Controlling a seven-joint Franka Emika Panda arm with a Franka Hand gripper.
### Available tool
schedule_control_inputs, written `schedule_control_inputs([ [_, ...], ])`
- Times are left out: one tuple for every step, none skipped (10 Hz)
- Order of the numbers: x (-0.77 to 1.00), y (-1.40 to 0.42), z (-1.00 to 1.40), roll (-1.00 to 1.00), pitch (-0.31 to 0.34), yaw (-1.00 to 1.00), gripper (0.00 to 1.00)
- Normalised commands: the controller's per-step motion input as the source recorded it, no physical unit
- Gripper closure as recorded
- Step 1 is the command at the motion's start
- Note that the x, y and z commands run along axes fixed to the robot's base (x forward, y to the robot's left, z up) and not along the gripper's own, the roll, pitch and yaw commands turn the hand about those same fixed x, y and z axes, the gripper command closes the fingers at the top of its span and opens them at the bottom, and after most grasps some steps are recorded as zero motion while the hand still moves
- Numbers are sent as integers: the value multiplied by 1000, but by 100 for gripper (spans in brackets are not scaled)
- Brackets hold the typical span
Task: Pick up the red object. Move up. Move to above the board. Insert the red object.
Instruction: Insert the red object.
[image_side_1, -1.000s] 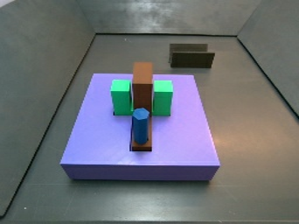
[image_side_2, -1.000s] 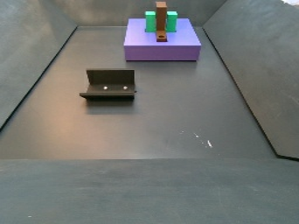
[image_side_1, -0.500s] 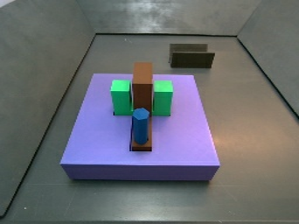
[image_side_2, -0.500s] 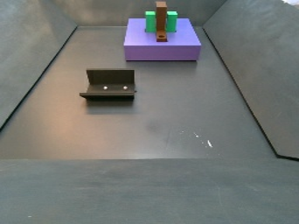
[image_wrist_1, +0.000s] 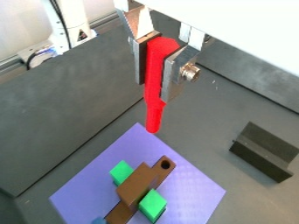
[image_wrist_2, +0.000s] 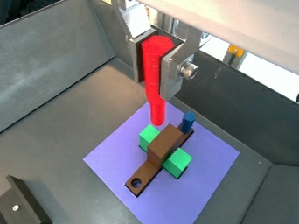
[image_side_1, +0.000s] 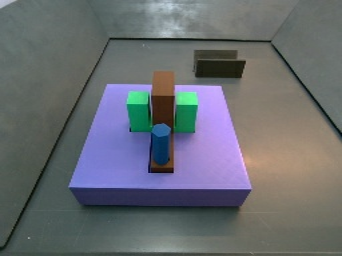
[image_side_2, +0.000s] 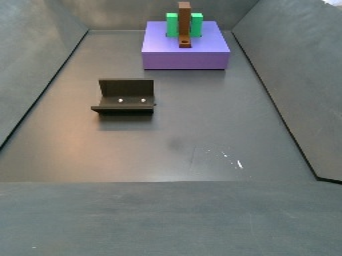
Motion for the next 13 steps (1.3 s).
schedule_control_inputs([
  [149, 523, -449, 93, 0, -149, 100],
  [171, 474, -506, 143, 0, -149, 100],
  [149, 389, -551, 181, 0, -123, 100],
  [60, 171, -600, 244, -9, -60, 100],
  [60, 63, -734, 273, -54, 0, 100],
  [106, 40, -769, 267, -40, 0, 100],
  [0, 74, -826, 226, -81, 0, 100],
  [-194, 83, -783, 113, -107, -37, 100],
  [-157, 146, -657, -163, -97, -111, 100],
  [-34, 0, -511, -279, -174, -140, 100],
  [0, 0, -426, -293, -223, -151, 100],
  [0, 0, -391, -220, -260, -111, 100],
  [0, -54, -306, 121, -180, -34, 100],
])
